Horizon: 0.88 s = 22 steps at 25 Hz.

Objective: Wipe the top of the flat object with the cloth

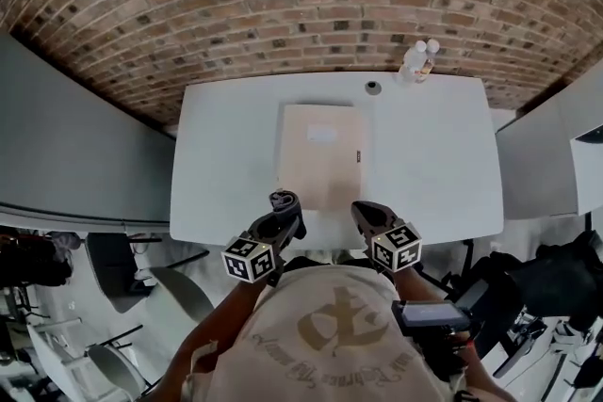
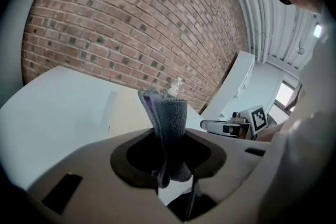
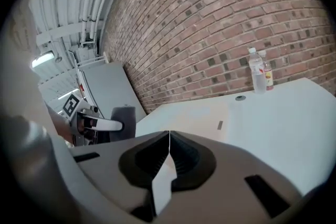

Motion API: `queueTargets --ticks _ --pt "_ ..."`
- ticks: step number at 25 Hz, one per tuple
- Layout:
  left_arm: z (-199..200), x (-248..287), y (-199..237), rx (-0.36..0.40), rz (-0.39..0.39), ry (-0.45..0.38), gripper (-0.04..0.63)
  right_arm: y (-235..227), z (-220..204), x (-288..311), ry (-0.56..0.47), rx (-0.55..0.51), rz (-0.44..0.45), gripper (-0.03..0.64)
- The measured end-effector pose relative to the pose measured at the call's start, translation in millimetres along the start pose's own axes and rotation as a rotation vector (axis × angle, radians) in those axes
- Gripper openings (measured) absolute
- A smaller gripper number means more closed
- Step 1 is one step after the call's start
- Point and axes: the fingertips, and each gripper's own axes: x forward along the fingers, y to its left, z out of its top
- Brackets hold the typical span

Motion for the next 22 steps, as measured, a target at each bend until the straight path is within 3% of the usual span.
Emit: queueTargets --ticks 4,8,13,22 --pt "20 13 17 0.001 0.097 0.004 0.129 -12 15 24 0.018 -0.034 0.061 0.020" --pt "37 27 26 0.029 0.155 0.002 0.129 -36 18 42 0.042 -0.041 0.051 0.020" --pt "56 41 38 0.031 0.132 0.018 0.129 -58 17 63 0.079 -0.059 -0.003 0.021" --pt "130 91 57 0.150 0.038 0.050 0.128 -98 16 85 0.146 -0.023 -0.192 0.023"
